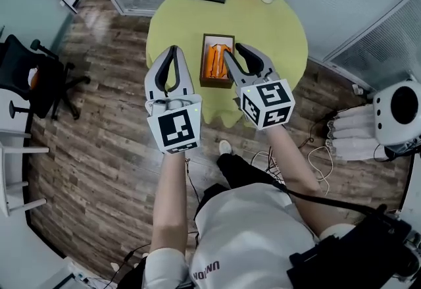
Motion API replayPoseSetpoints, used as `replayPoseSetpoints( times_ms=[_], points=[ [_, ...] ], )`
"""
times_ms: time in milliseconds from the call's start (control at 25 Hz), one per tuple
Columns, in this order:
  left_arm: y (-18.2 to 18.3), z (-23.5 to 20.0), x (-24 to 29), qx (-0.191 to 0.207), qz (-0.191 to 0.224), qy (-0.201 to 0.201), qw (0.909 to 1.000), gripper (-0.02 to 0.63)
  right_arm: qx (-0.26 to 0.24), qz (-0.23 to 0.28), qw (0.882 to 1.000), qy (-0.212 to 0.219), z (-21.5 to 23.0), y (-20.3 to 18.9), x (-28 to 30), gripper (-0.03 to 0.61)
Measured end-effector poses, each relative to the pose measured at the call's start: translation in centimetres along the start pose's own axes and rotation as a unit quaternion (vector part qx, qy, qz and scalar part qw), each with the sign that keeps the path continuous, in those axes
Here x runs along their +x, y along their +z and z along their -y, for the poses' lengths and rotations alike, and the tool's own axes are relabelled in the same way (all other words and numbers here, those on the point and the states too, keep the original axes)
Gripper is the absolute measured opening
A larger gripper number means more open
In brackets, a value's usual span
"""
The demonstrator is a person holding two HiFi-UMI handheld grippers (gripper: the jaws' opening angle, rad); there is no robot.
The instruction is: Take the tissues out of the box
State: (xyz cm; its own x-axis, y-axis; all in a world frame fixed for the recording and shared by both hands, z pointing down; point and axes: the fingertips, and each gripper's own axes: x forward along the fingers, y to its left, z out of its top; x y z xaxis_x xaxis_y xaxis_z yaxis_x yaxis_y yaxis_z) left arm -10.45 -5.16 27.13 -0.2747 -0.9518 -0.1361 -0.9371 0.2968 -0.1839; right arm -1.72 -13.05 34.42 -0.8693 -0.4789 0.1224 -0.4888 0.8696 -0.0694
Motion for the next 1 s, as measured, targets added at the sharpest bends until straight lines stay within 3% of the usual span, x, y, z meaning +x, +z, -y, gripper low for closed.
replayPoseSetpoints(
  times_ms=[200, 560, 760, 1000],
  points=[
    [-1.1, -0.6, 2.8, 0.011, -0.014, 0.010, 0.9998, 0.012, 0.014, -0.023, 1.000, 0.013, 1.9, -0.9, 2.9, 0.127],
    [-2.5, -1.2, 5.6, -0.001, -0.016, 0.006, 0.9999, 0.012, 0.028, -0.047, 0.998, -0.015, 4.0, -2.9, 5.3, 0.147],
    [-3.3, -1.2, 8.2, -0.003, -0.012, -0.020, 0.9997, 0.012, 0.037, -0.072, 0.997, -0.022, 4.5, -4.8, 6.8, 0.152],
    [-6.1, -1.0, 10.7, -0.010, -0.030, -0.081, 0.9962, 0.012, 0.056, -0.119, 0.989, -0.062, 5.0, -7.8, 8.6, 0.160]
  ],
)
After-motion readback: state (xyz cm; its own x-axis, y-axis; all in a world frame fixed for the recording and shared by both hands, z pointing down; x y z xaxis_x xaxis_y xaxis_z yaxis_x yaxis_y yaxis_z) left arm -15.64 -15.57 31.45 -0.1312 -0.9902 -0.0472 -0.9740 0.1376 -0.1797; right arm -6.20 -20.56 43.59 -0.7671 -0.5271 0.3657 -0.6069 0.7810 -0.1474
